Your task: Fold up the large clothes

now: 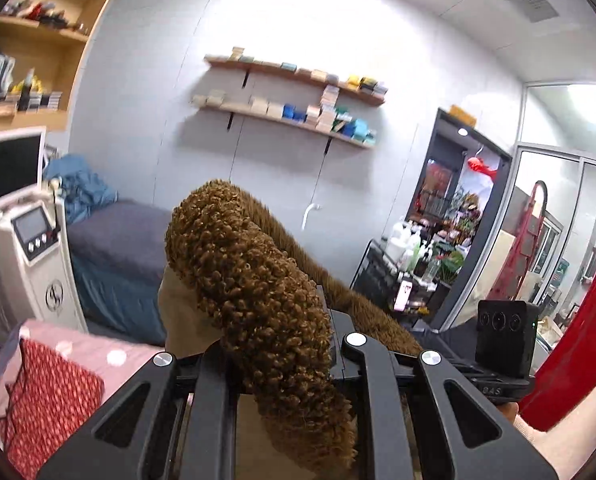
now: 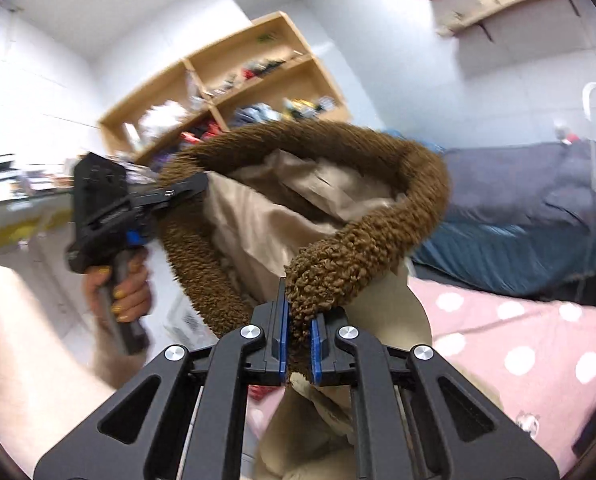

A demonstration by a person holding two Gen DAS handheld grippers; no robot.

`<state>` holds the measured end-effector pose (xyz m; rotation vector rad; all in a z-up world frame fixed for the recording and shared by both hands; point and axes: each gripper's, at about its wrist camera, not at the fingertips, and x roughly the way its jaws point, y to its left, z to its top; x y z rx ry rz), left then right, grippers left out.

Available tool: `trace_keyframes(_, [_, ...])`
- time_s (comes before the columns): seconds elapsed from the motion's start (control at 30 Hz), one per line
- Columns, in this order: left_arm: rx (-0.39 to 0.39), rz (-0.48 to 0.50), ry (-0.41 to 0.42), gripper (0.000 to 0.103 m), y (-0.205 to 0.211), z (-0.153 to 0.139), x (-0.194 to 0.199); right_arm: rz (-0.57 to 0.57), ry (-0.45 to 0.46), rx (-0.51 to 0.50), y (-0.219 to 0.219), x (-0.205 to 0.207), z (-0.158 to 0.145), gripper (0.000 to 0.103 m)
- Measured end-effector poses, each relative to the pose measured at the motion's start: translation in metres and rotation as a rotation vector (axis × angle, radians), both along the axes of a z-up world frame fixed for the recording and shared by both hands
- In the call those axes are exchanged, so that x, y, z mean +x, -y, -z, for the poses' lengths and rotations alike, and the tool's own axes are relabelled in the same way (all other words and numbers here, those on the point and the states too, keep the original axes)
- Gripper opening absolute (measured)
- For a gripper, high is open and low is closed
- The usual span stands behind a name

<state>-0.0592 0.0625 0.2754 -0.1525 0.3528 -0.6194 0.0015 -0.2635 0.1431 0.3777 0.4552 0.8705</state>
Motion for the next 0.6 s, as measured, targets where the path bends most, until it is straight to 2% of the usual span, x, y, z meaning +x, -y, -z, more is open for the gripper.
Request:
trace_keyframes(0.1, [-0.051,0.01,0.045,0.017,0.009,-0.013,0.018,-0.005,0.06,0.033,-0.003,-0.001,-0.008,0.009])
trace_keyframes(0.13, [-0.053,0.013,0.042,0.024,0.012,-0.014,0.029,0.017,0.057,0.034,-0.005,0.011,-0.008,0.009])
trace_keyframes(0.2, [-0.032,-0.012,0.02,0.03,0.026,-0.009,0.057,0.067,-0.03,0.057,0.002,0.032,0.002,0.01])
trace_keyframes(0.23, [-0.012,-0.046,-0.002,0.047,0.035,0.0,0.077,0.105,-0.098,0.056,0.004,0.055,0.018,0.012])
trace_keyframes(0.27, [0.002,-0.05,-0.033,0.061,0.043,0.013,0.097,0.147,-0.17,0.073,0.006,0.072,0.031,0.018])
trace_keyframes(0.3, [0.012,-0.039,-0.092,0.085,0.055,0.032,0.119,0.197,-0.239,0.098,0.011,0.09,0.049,0.021])
trace_keyframes(0.33, [0.022,-0.052,-0.138,0.089,0.06,0.052,0.135,0.258,-0.295,0.116,0.018,0.106,0.071,0.042])
trace_keyframes(0.37, [0.035,-0.058,-0.176,0.088,0.062,0.066,0.146,0.323,-0.336,0.117,0.021,0.119,0.087,0.072])
trace_keyframes(0.4, [0.062,-0.059,-0.252,0.088,0.069,0.093,0.164,0.406,-0.376,0.105,0.029,0.131,0.103,0.083])
trace_keyframes(0.43, [0.095,-0.086,-0.294,0.088,0.072,0.116,0.177,0.5,-0.43,0.08,0.04,0.141,0.124,0.088])
trace_keyframes(0.5, [0.243,-0.204,-0.323,0.088,0.078,0.164,0.191,0.612,-0.567,0.018,0.055,0.146,0.16,0.088])
trace_keyframes(0.6, [0.415,-0.25,-0.363,0.088,0.076,0.223,0.198,0.622,-0.698,-0.05,0.061,0.134,0.205,0.088])
